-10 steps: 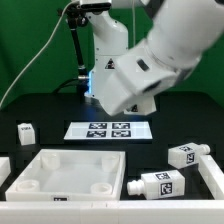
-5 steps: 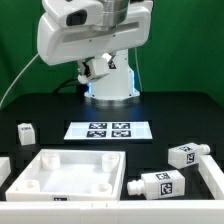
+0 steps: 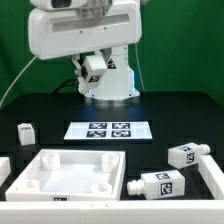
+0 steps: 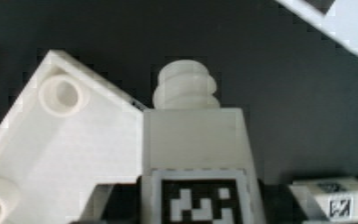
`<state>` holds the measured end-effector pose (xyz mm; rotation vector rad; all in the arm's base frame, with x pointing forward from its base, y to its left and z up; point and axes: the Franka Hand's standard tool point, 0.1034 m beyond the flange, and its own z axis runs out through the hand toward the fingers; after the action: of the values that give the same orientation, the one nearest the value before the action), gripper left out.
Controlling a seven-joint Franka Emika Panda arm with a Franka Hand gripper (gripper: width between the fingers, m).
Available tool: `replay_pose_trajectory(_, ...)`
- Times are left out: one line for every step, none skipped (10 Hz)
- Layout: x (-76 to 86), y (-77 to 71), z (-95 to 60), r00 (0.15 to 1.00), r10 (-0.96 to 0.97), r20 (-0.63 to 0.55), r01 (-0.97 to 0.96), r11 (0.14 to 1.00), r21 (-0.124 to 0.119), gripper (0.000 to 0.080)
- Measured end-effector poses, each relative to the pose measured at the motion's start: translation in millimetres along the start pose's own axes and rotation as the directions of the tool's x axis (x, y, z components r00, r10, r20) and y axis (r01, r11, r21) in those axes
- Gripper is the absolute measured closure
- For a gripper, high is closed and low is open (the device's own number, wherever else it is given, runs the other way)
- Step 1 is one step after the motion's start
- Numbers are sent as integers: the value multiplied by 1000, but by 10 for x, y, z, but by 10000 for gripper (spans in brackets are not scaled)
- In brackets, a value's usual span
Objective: Assemble one leg
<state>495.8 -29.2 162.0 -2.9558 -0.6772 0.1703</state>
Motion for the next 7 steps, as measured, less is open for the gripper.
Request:
replay_pose_trajectory(134,73,38,998,21,-53,-20,1000,23,522)
replay_pose_trajectory(231,151,15,991,15,-136,-16,1000,-8,522)
replay_pose_trajectory(189,156,26,985,8,-171,-11,1000,-19,522)
replay_pose_trajectory(186,213,27,971,6,-238,-15,999,-36,522)
replay_pose_trajectory(170,263,41,957,7,-288,-22,998,-50,522)
replay_pose_trajectory(153,276,59,953,9,-301,-26,998,-53,522)
replay_pose_trajectory(159,263,90,956,31,-293,-43,999,-34,522)
